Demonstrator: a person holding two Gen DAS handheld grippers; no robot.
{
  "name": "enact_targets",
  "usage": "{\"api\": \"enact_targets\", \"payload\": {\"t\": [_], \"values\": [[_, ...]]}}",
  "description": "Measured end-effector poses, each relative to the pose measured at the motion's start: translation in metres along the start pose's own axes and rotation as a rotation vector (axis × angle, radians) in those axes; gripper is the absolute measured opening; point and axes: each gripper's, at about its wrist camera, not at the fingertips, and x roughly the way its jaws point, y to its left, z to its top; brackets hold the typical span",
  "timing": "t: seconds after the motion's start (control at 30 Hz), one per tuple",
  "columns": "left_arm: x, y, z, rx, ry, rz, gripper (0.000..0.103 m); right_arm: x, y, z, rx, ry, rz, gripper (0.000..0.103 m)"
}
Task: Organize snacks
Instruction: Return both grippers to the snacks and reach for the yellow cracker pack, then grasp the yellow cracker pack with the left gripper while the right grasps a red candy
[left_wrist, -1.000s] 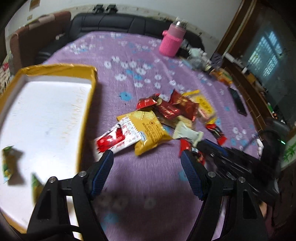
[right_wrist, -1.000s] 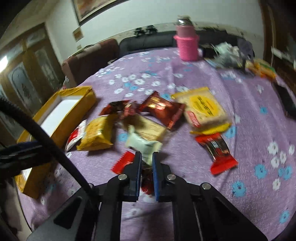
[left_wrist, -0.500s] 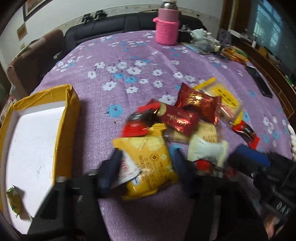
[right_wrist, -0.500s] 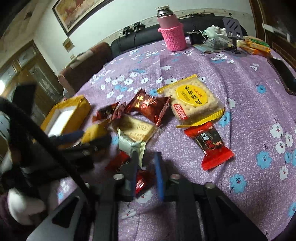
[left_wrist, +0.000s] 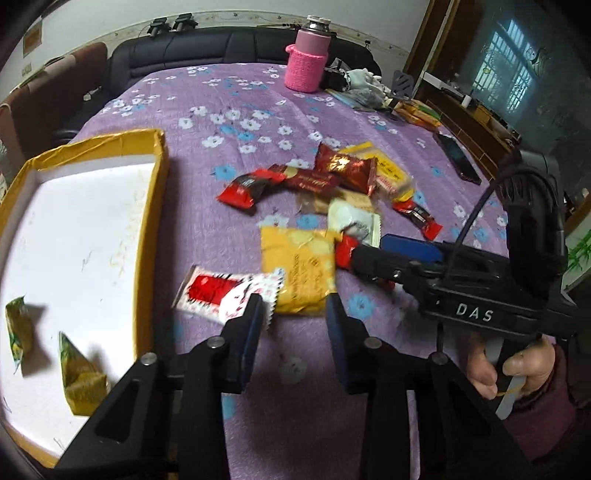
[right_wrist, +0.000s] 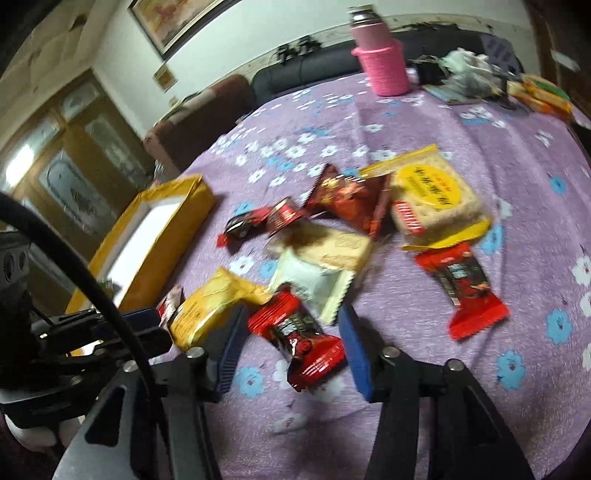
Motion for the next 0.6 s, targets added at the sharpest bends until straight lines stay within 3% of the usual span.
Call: {"api": "enact_targets", "payload": {"t": [0.1, 0.13, 0.2, 0.37, 0.43, 0.53, 0.6], "values": [[-0.003, -0.001, 0.000, -0.003, -0.018, -0.007, 0.045, 0.006, 0.013, -0.003, -0.081, 0.009, -0.076, 0.053], [-0.004, -0.002, 0.001, 0.002, -0.027, -0.012, 0.050, 0.006, 0.016, -0.005, -0.102, 0.013, -0.118, 0.035], [-0.007, -0.004, 0.002, 0.014, -0.041, -0.009, 0.058, 0.006, 0.021, -0.009, -0.131, 0.032, -0.158, 0.022], [0.005, -0.022, 0.019, 0.113, -0.062, 0.000, 0.076, -0.006, 0.013, -0.017, -0.106, 0.043, -0.181, 0.022], [0.025, -0.028, 0.029, 0.162, -0.024, 0.029, 0.080, -0.013, 0.006, -0.020, -0.073, 0.046, -0.158, 0.022], [0.056, -0.027, 0.037, 0.157, 0.077, 0.076, 0.081, -0.017, -0.002, -0.021, -0.029, 0.053, -0.138, 0.023], [0.068, -0.028, 0.033, 0.163, 0.121, 0.078, 0.076, -0.024, -0.006, -0.023, -0.012, 0.044, -0.127, 0.023]]}}
